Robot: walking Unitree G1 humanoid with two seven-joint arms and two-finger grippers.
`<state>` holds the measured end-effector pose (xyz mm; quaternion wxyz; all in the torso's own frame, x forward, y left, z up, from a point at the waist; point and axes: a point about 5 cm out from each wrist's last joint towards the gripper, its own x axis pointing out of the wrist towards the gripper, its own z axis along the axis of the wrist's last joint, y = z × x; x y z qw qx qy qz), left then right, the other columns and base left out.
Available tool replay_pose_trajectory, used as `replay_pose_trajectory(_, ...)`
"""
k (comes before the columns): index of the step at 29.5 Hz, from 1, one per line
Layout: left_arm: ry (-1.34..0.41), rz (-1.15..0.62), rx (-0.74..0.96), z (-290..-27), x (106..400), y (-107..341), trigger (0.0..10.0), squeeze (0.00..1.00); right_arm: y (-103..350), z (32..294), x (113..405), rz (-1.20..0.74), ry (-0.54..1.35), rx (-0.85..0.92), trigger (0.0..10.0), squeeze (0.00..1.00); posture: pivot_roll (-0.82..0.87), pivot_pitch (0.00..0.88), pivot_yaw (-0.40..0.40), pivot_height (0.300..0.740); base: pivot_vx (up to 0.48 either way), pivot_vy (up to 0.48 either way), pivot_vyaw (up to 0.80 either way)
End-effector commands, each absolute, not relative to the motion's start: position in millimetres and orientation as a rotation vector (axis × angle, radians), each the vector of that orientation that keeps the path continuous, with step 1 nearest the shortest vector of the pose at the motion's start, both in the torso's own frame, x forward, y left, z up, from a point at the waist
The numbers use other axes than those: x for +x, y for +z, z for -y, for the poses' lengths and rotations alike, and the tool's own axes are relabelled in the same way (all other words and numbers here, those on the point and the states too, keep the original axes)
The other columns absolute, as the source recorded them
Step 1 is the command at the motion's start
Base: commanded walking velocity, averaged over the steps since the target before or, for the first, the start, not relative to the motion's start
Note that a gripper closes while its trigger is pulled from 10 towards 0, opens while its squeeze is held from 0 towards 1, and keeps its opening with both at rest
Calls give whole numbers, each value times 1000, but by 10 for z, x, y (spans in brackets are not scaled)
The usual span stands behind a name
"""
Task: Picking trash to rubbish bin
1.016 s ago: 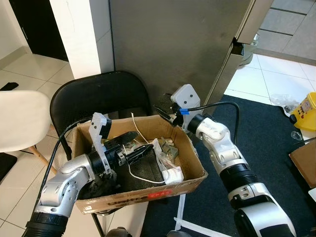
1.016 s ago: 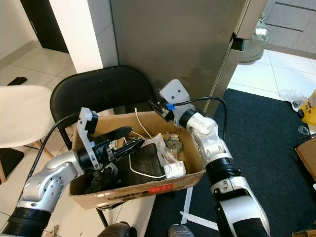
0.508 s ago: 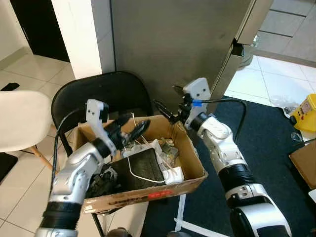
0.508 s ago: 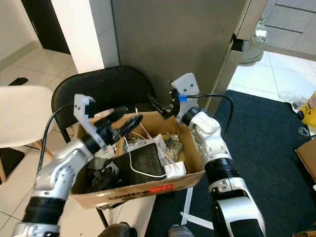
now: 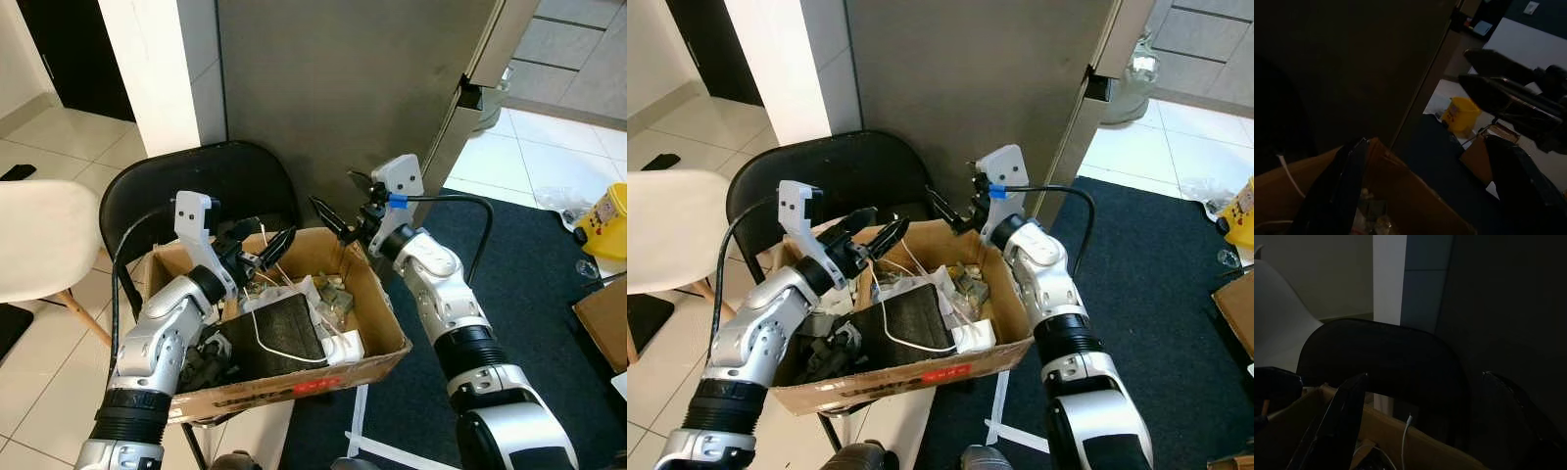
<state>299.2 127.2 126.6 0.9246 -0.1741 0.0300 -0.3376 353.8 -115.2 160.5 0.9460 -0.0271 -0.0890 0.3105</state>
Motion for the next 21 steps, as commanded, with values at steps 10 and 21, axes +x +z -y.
replay_pose_trajectory(10,-701,-75,-346,-1219,3010,1237,10000,0,1572,1166,3545,163,627,-45,10000,0,38,0,-43,740,0,-327,0)
replay_pose_trajectory(21,-703,-77,-343,-1216,3013,1234,10000,0,1567,1161,3545,162,630,-49,10000,0,38,0,-43,740,0,-340,0)
